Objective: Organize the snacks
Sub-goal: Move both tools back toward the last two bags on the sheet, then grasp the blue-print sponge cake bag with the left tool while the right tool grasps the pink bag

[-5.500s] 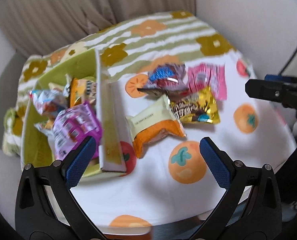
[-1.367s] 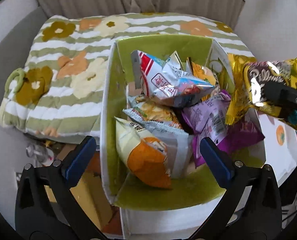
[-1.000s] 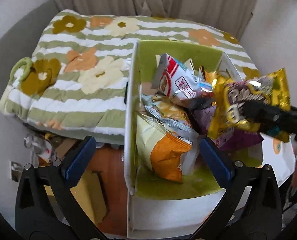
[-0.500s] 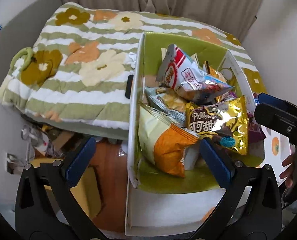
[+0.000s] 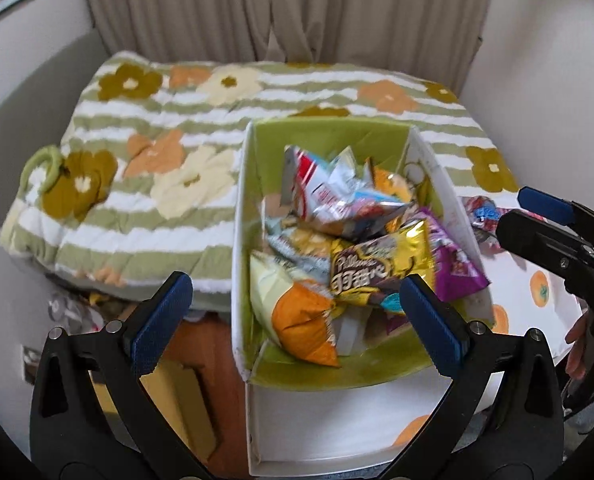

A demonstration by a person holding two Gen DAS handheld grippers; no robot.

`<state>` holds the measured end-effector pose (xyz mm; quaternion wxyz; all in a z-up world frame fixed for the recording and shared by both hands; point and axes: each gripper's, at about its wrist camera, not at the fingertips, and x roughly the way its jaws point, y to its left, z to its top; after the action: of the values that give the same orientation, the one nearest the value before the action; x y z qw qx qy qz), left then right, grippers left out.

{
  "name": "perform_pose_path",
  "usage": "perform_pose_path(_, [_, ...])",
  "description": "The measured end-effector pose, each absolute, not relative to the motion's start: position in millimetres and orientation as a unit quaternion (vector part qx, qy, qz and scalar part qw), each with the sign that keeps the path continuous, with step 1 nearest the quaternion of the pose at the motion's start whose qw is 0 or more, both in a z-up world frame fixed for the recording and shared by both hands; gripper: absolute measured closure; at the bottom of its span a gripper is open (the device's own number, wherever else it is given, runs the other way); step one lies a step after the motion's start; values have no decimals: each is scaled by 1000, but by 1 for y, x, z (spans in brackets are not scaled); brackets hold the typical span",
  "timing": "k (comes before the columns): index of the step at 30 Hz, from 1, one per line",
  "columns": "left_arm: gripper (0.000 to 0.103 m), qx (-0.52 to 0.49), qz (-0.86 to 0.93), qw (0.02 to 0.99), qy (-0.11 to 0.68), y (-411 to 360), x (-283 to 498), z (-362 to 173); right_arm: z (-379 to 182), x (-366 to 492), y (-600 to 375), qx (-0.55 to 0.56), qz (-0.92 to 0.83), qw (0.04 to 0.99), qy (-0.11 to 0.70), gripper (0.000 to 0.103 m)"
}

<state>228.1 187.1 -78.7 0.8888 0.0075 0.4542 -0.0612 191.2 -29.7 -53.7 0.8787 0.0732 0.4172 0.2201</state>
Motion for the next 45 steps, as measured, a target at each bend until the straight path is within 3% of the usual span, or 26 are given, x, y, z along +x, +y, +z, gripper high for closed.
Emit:
perform_pose_path(12, [0, 35, -132, 899, 417, 129, 225, -50, -24, 147, -99, 87, 92, 916, 381, 3])
perform_pose_path(23, [0, 59, -198, 882, 424, -3, 246, -54, -24, 126, -220, 114, 0, 916, 384, 3])
perform_pose_path(34, [0, 47, -178, 846, 500, -131, 318, -114, -91, 175, -344, 187, 16, 865, 465, 3])
perform_pose_path(45, [0, 71, -122, 805, 577, -185, 382, -220, -198, 228, -382, 248, 69, 801, 540, 3])
